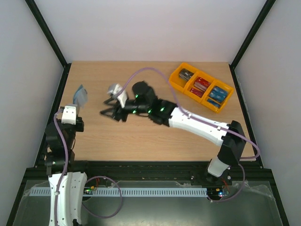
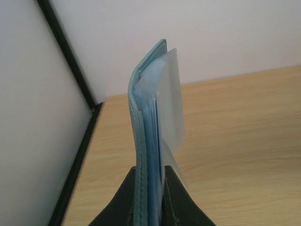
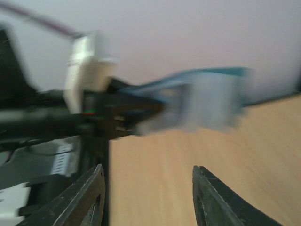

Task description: Take the credit cards out of the card holder

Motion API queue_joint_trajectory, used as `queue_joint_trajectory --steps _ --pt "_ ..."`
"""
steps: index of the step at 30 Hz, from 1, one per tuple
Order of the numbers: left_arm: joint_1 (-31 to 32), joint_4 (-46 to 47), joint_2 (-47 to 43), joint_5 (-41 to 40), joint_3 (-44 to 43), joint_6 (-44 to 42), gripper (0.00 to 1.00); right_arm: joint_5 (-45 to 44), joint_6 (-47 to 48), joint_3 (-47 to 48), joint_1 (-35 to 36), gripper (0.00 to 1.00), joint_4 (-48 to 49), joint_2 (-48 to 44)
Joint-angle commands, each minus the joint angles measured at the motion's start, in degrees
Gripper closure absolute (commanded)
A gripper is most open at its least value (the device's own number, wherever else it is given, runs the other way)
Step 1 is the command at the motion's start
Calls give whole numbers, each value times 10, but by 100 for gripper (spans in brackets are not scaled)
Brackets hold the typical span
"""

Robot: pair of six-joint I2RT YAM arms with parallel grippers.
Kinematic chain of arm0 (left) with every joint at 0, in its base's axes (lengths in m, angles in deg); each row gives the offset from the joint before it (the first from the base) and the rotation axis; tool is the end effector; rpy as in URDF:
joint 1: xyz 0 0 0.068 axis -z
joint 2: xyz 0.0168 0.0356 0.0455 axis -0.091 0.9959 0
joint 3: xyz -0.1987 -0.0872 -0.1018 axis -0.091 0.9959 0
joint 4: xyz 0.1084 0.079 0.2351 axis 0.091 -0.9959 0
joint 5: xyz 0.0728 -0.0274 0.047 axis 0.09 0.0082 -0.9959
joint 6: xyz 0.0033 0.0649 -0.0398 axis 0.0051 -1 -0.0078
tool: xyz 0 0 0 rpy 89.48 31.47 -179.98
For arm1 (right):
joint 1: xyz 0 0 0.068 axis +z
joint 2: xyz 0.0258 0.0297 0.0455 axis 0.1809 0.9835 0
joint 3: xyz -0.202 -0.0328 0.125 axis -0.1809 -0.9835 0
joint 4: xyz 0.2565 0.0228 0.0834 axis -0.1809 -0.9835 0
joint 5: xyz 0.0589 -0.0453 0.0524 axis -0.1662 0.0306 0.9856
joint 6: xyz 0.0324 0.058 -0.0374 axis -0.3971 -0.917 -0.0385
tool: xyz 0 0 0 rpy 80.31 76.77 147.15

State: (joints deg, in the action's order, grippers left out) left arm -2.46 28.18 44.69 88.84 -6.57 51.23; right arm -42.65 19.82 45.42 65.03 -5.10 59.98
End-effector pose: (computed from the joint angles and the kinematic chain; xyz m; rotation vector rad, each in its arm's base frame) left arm 0.1747 0.0193 0.2883 0.1196 1.6536 0.2127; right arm 0.2128 0.3622 0.3393 -1.2222 1.4344 1.2274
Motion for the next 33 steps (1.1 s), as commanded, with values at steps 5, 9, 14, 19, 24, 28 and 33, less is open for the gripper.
queue_joint_trajectory --steps 5,9,14,19,24,28,33 --pt "1 32 -28 358 -52 196 98 -171 15 61 85 44 65 75" --pt "1 91 -52 439 -41 258 98 -251 33 64 85 42 44 74" --pt "0 114 -55 481 -32 277 98 -359 36 48 85 45 50 63" --pt "0 118 -55 505 -30 282 98 -427 40 49 84 48 49 58" --pt "0 91 -53 463 -34 269 98 -439 41 49 62 47 20 42" --pt "0 64 -48 394 -34 255 98 -423 30 47 20 43 -24 21" --pt "-1 37 -42 252 -39 236 98 -283 113 14 2 42 -69 -43"
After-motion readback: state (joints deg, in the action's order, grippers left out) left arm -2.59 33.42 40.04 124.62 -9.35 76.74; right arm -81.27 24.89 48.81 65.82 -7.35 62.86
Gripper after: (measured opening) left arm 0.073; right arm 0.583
